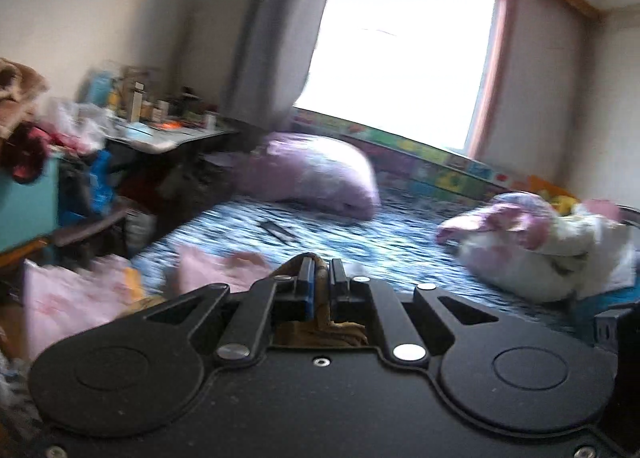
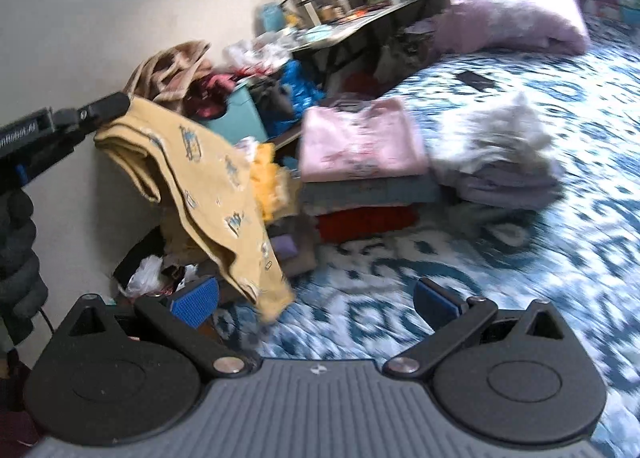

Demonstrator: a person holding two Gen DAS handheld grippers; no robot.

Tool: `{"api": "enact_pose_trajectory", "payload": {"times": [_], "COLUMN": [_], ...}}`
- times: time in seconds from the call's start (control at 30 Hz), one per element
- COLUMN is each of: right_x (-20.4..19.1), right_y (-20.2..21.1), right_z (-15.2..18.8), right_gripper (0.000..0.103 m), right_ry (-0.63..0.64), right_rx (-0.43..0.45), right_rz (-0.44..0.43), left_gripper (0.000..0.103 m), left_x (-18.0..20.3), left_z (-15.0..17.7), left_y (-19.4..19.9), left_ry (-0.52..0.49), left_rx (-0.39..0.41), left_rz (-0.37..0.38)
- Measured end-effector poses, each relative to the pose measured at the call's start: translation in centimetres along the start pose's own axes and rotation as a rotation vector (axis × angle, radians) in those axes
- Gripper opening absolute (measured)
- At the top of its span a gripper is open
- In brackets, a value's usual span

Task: Fold clothes
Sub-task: 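Lift the yellow garment with the left gripper and drop it onto the bed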

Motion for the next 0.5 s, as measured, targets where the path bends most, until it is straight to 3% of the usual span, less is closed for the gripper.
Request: {"api": "enact_pose_trajectory", "payload": {"times": [0.27,0.5], "right_x": [9.6,17.9], "right_y": [11.6,21.6], "right_z": [4.4,9.1], "right_gripper": [0.103,0.103], "right_ry": [-0.095,-0.245], "right_rx": [0.048,0.139], "right_rz": [0.119,0.233], "left_gripper": [0.004,0.004], "left_x": [11.5,21.4], "left_z": [3.1,2.7], "left_y": [-4.9,-6.6], "left_ry": [0.014,-0.01], "left_rx": [-0.099,-0.093], "left_rz": [0.185,0.388]}}
Point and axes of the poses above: each gripper's, at about its wrist camera, not at the fingertips, and y roughly against the way its jaws point, x to its right, z to its underside, the point moved 3 cm from there along -y, roughly the way its jaws point
